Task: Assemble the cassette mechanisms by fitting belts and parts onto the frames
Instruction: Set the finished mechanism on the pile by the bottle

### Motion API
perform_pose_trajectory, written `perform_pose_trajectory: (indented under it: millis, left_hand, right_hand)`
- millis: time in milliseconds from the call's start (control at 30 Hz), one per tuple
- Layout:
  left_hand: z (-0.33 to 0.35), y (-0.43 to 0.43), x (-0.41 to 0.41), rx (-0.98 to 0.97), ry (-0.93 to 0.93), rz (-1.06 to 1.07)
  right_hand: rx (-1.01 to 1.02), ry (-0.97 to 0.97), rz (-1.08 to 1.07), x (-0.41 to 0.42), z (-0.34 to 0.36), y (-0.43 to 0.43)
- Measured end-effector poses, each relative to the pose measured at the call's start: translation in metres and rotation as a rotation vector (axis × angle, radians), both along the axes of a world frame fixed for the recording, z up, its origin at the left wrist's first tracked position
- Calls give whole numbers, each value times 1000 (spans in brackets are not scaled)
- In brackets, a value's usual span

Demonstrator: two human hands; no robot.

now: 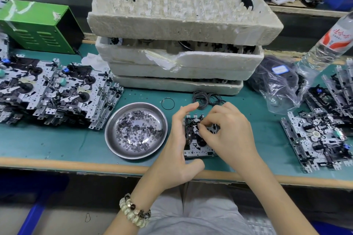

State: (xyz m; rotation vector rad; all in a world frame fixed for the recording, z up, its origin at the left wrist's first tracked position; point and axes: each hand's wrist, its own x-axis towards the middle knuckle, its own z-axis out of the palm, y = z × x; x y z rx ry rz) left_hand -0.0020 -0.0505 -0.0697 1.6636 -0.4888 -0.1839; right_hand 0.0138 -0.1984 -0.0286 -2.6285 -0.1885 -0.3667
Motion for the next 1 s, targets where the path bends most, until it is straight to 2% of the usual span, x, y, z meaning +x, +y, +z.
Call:
perform_pose_trajectory:
  millis: [267,600,933,1000]
  left_hand:
    - [-2,-4,1,-51,-10,18]
    - [3,0,-1,-71,66,-7]
    - [4,-1,0,43,8,19]
    - [5,-1,0,77,-22,21]
  right_hand:
    - [12,-32,-5,1,3,-7]
    - [-56,-19,-28,0,-4,0]
    - [-221,-57,-63,2,-5,-9]
    - [-153,-64,-60,3,-5,-15]
